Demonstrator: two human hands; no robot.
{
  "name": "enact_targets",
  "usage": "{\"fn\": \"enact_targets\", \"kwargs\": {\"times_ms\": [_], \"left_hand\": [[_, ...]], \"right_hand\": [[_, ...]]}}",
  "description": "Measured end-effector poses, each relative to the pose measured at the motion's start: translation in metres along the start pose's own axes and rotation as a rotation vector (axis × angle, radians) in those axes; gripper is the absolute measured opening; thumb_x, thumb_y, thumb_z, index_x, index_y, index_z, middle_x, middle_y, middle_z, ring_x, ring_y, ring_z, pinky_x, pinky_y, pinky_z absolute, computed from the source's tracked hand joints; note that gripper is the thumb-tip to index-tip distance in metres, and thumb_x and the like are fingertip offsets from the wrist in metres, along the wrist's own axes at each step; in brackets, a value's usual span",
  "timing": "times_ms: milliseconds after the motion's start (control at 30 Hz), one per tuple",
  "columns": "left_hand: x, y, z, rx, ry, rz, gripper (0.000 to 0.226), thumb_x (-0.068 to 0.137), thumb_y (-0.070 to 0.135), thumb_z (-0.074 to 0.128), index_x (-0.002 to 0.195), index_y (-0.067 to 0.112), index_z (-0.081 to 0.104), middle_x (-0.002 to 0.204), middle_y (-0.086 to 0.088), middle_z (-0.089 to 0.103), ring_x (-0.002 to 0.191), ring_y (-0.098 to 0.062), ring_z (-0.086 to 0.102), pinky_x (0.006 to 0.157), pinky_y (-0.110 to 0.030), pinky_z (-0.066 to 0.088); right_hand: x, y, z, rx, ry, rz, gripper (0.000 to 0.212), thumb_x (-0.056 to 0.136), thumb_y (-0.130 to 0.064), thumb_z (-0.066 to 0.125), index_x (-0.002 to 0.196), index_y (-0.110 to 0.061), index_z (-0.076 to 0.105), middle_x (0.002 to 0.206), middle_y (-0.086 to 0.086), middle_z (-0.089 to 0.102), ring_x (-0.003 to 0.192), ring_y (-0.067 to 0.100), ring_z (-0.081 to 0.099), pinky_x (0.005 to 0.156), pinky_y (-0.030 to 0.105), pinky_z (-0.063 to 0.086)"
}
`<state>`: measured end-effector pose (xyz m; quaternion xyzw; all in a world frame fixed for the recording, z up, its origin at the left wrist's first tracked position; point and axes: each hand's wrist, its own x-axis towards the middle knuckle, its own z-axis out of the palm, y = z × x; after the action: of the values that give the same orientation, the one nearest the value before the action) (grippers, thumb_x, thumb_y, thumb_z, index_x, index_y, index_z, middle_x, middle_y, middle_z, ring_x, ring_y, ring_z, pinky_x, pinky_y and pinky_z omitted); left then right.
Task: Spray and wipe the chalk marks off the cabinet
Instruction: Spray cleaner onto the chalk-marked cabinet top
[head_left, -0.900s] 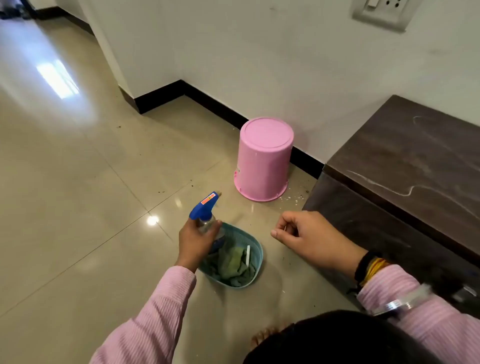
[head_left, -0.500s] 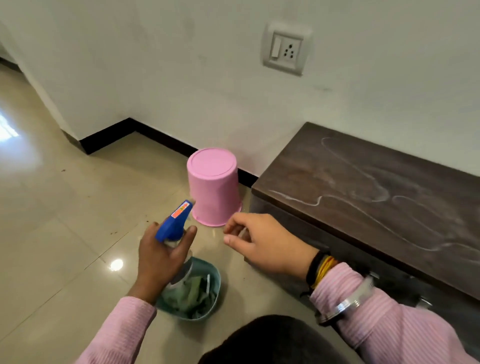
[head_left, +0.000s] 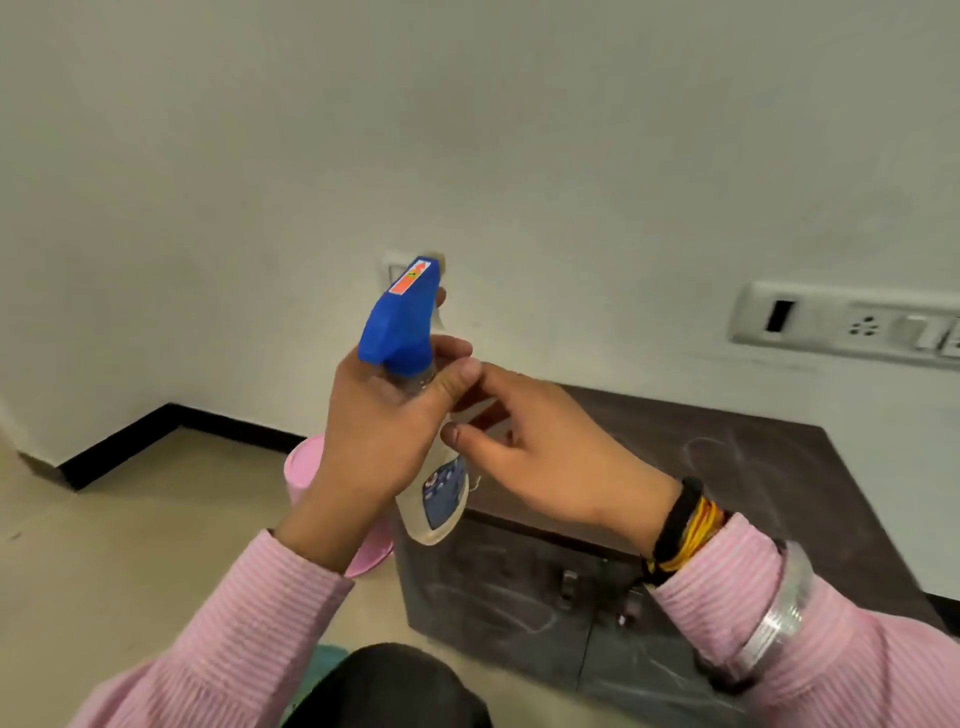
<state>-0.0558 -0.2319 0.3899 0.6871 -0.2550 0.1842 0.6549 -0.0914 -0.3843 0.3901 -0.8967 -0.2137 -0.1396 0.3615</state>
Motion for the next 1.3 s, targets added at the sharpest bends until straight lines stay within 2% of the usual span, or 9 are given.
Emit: {"fn": "enact_targets", "kwargs": {"times_ms": [67, 233, 333, 433, 533, 633, 800, 967, 1300], "left_hand": [[0.008, 0.025, 0.022, 0.003, -0.008, 0.031, 0.035, 0.084, 0.019, 0.079, 0.111, 0.034, 0.064, 0.082, 0.008, 0.069, 0.076, -0.013, 0.07, 0.078, -0.032, 0.059], [0.016, 0.073, 0.059, -0.168, -0.093, -0.023, 0.035, 0.094, 0.027, 0.068, 0.127, 0.023, 0.059, 0.084, 0.004, 0.059, 0.075, -0.008, 0.059, 0.07, -0.019, 0.052], [0.02, 0.091, 0.069, -0.307, -0.158, -0.151, 0.029, 0.087, 0.038, 0.068, 0.114, 0.027, 0.065, 0.089, 0.01, 0.061, 0.084, -0.012, 0.06, 0.071, -0.027, 0.051], [0.023, 0.104, 0.072, -0.186, -0.197, -0.094, 0.027, 0.089, 0.044, 0.067, 0.108, 0.025, 0.062, 0.092, 0.015, 0.064, 0.092, -0.012, 0.067, 0.078, -0.038, 0.051], [0.025, 0.111, 0.07, -0.026, -0.238, 0.044, 0.032, 0.093, 0.034, 0.064, 0.119, 0.017, 0.059, 0.108, 0.015, 0.068, 0.101, -0.015, 0.07, 0.077, -0.033, 0.051], [0.028, 0.11, 0.066, 0.069, -0.232, 0.069, 0.026, 0.095, 0.011, 0.058, 0.12, 0.009, 0.058, 0.109, 0.005, 0.071, 0.088, -0.017, 0.074, 0.068, -0.029, 0.055], [0.041, 0.078, 0.053, 0.101, -0.207, -0.106, 0.022, 0.09, -0.001, 0.052, 0.104, 0.013, 0.062, 0.085, -0.001, 0.069, 0.061, -0.023, 0.065, 0.061, -0.036, 0.053], [0.058, 0.015, 0.042, 0.316, -0.219, -0.278, 0.005, 0.093, 0.013, 0.06, 0.097, 0.014, 0.063, 0.087, -0.006, 0.075, 0.059, -0.027, 0.07, 0.057, -0.035, 0.055], [0.079, -0.091, 0.042, 0.531, -0.343, -0.528, 0.017, 0.089, 0.017, 0.059, 0.104, 0.013, 0.066, 0.08, -0.009, 0.074, 0.058, -0.025, 0.07, 0.063, -0.038, 0.057]], "right_hand": [[-0.016, -0.007, -0.022, 0.002, 0.042, 0.019, 0.052, 0.095, -0.034, 0.06, 0.143, -0.027, 0.044, 0.118, -0.008, 0.064, 0.097, 0.005, 0.064, 0.08, 0.024, 0.054], [-0.044, -0.016, -0.062, -0.042, 0.189, 0.088, 0.046, 0.089, -0.043, 0.065, 0.131, -0.028, 0.053, 0.122, -0.014, 0.063, 0.094, 0.005, 0.064, 0.083, 0.033, 0.057], [-0.054, -0.018, -0.075, 0.013, 0.221, 0.096, 0.046, 0.09, -0.042, 0.065, 0.133, -0.029, 0.055, 0.124, -0.017, 0.064, 0.096, 0.004, 0.065, 0.085, 0.031, 0.056], [-0.06, -0.02, -0.079, 0.059, 0.238, 0.091, 0.045, 0.091, -0.037, 0.066, 0.133, -0.027, 0.056, 0.125, -0.015, 0.064, 0.096, 0.003, 0.066, 0.086, 0.026, 0.056], [-0.061, -0.022, -0.072, 0.12, 0.256, 0.062, 0.041, 0.094, -0.029, 0.065, 0.133, -0.021, 0.057, 0.125, -0.012, 0.066, 0.094, 0.003, 0.068, 0.081, 0.016, 0.054], [-0.057, -0.018, -0.065, 0.077, 0.207, 0.067, 0.042, 0.096, -0.029, 0.062, 0.136, -0.019, 0.056, 0.127, -0.009, 0.065, 0.097, 0.003, 0.067, 0.081, 0.014, 0.053], [-0.047, 0.015, -0.062, -0.142, 0.153, 0.104, 0.045, 0.097, -0.034, 0.058, 0.139, -0.018, 0.054, 0.131, -0.003, 0.063, 0.103, 0.008, 0.063, 0.089, 0.024, 0.05], [-0.033, 0.064, -0.063, -0.282, 0.109, 0.231, 0.044, 0.099, -0.04, 0.053, 0.139, -0.023, 0.05, 0.134, -0.002, 0.058, 0.115, 0.015, 0.058, 0.096, 0.034, 0.049], [-0.036, 0.126, -0.057, -0.607, -0.039, 0.376, 0.046, 0.099, -0.052, 0.04, 0.136, -0.025, 0.048, 0.129, -0.003, 0.058, 0.116, 0.02, 0.054, 0.098, 0.039, 0.044]]}}
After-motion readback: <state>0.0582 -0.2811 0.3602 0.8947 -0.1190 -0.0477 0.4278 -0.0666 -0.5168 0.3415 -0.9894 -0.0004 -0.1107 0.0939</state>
